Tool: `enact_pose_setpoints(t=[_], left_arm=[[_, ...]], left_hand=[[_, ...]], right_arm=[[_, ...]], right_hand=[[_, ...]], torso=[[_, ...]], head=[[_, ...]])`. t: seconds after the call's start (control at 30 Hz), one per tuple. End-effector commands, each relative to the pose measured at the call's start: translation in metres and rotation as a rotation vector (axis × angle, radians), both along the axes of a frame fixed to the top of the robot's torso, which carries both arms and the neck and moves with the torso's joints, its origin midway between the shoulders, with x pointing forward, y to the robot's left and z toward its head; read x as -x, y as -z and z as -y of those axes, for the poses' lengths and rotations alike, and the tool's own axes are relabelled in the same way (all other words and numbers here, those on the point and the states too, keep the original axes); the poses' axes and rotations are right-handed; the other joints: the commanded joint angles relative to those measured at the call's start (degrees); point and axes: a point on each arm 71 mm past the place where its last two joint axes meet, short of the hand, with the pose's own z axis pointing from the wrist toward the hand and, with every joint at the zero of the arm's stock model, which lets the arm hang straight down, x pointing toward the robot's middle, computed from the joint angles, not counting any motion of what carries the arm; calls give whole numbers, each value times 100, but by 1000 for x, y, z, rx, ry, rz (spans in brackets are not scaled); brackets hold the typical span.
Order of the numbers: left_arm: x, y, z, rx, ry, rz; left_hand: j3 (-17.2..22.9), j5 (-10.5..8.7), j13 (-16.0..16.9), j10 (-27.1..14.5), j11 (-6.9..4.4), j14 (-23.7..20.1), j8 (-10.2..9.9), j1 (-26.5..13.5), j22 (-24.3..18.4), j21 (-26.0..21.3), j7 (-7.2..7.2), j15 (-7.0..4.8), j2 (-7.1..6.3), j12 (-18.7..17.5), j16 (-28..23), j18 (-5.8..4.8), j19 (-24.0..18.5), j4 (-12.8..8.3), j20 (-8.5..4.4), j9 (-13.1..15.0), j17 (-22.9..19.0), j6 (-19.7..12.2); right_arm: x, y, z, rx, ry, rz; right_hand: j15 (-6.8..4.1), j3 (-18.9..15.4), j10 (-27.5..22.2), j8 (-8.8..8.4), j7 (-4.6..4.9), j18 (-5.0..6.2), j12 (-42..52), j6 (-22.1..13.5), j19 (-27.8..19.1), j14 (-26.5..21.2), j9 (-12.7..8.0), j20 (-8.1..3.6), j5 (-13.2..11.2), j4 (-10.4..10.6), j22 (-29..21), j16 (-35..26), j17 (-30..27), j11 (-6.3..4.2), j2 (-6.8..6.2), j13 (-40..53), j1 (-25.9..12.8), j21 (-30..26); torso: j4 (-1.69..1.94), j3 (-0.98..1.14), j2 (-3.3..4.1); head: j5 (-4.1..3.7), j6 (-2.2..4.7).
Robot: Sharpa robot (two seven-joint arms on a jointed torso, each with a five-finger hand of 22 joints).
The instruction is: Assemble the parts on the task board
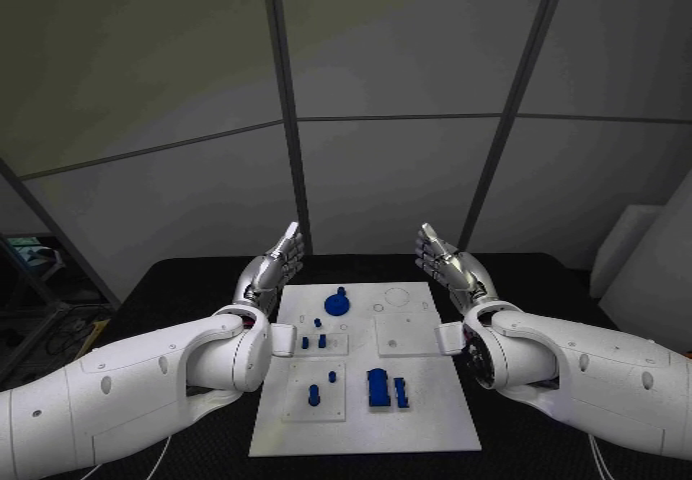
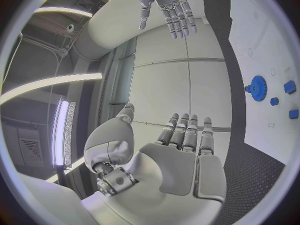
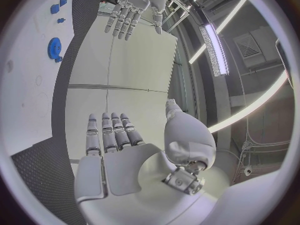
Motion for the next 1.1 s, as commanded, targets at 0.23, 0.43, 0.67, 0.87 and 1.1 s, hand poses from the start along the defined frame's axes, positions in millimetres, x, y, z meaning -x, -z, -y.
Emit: enact_pose_setpoints(t=[0.23,0.43,0.67,0.87,1.1], left_arm=[[4,-5,-3,-42,-90,42],[4,-5,-3,-42,-90,42],[4,-5,-3,-42,-90,42],[4,-5,-3,-42,-90,42],[4,-5,-3,-42,-90,42]], left_hand=[[-372,-40,-12,-980,-184,-886,-26,-1292,-415,-98,-31,-119,35,-34,-44,-340,-636,2,-583,-14,-15,-971],[-803,-40,-12,-1215,-184,-1098,-26,-1601,-867,-98,-31,-119,35,-34,-44,-340,-766,2,-583,-14,-15,-1203],[-803,-40,-12,-1430,-184,-1286,-26,-1881,-867,-98,-31,-119,35,-34,-44,-340,-1285,2,-583,-14,-15,-1417],[-803,-40,-12,-1560,-184,-1404,-26,-2060,-867,-98,-31,-119,35,-34,-44,-340,-1285,2,-583,-14,-15,-1540],[-803,-40,-12,-2046,-184,-1850,-26,-2702,-867,-98,-31,-119,35,-34,-44,-340,-1285,2,-583,-14,-15,-2031]], right_arm=[[3,-2,5,-36,109,-10],[3,-2,5,-36,109,-10],[3,-2,5,-36,109,-10],[3,-2,5,-36,109,-10],[3,-2,5,-36,109,-10]], right_hand=[[-42,-3,-1079,-44,-129,-575,-40,-982,-836,-1044,-40,-509,-92,-329,-589,-30,-243,-71,-5,-14,-1585,-176],[-42,-3,-1337,-44,-129,-575,-40,-1213,-1034,-1291,-40,-509,-92,-329,-589,-30,-243,-71,-5,-14,-1958,-176],[-42,-3,-1572,-44,-129,-575,-40,-1427,-1225,-1517,-40,-509,-92,-329,-589,-30,-243,-71,-5,-14,-2302,-176],[-42,-3,-1717,-44,-129,-575,-40,-1555,-1326,-1651,-40,-509,-92,-329,-589,-30,-243,-71,-5,-14,-2528,-176],[-42,-3,-1843,-44,-129,-575,-40,-2051,-1770,-1772,-40,-509,-92,-329,-589,-30,-243,-71,-5,-14,-2713,-176]], torso=[[1,2,-2],[1,2,-2],[1,2,-2],[1,2,-2],[1,2,-2]], head=[[-1,-1],[-1,-1],[-1,-1],[-1,-1],[-1,-1]])
